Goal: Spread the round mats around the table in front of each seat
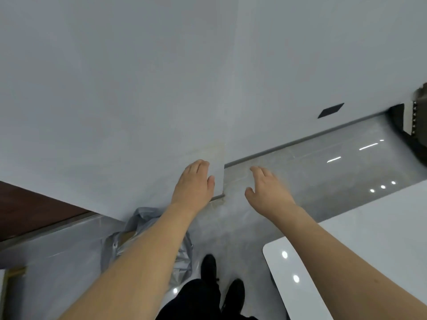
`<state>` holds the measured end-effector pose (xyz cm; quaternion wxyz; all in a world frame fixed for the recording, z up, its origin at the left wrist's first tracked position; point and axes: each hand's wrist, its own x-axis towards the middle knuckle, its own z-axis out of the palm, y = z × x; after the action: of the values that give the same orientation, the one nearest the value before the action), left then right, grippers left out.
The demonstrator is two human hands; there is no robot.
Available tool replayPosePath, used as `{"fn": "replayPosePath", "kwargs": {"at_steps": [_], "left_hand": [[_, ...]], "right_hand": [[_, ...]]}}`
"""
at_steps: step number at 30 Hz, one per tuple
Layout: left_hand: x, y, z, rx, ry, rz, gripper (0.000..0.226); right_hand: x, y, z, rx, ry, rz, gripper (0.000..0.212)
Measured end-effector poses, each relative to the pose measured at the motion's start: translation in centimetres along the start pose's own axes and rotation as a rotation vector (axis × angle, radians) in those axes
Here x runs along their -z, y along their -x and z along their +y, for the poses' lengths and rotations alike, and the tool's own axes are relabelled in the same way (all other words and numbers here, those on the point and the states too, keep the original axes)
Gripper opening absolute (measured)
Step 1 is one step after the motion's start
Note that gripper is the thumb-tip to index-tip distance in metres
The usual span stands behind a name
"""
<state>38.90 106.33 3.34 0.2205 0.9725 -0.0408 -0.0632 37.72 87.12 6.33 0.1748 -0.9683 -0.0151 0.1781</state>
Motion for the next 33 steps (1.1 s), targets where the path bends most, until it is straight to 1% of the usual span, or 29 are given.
{"fn": "replayPosePath", "kwargs": {"at_steps": [4, 9, 12, 17, 20, 24, 29, 33], "left_hand": [[0.7, -3.6, -0.8, 0.01, 0.052, 0.015, 0.044], [0.7, -8.7, 0.1, -0.109, 0.034, -0.016, 0.041], [-0.4, -10.0, 1.6, -0.181, 0.017, -0.072, 0.039], [-1.6, -13.2, 5.5, -0.309, -0.033, -0.127, 0.039], [-2.4, -16.2, 8.5, -0.419, -0.066, -0.149, 0.038], [-3.8, -20.8, 12.2, -0.52, -0.095, -0.186, 0.037], [-5.9, -26.5, 16.5, -0.701, -0.128, -0.312, 0.039], [-7.7, -29.9, 19.4, -0.799, -0.161, -0.37, 0.038]], "right_hand": [[1.1, -3.3, -1.0, -0.027, -0.023, -0.001, 0.053], [2.1, -6.2, -0.7, -0.064, -0.037, 0.003, 0.058], [2.7, -6.7, 0.9, -0.113, -0.075, 0.015, 0.057], [4.4, -6.1, 5.7, -0.234, -0.16, 0.073, 0.058], [5.2, -6.3, 8.6, -0.325, -0.209, 0.121, 0.057], [6.0, -7.5, 11.4, -0.444, -0.275, 0.18, 0.057], [7.1, -10.2, 13.4, -0.62, -0.331, 0.249, 0.058], [7.3, -11.3, 14.5, -0.704, -0.367, 0.292, 0.058]]}}
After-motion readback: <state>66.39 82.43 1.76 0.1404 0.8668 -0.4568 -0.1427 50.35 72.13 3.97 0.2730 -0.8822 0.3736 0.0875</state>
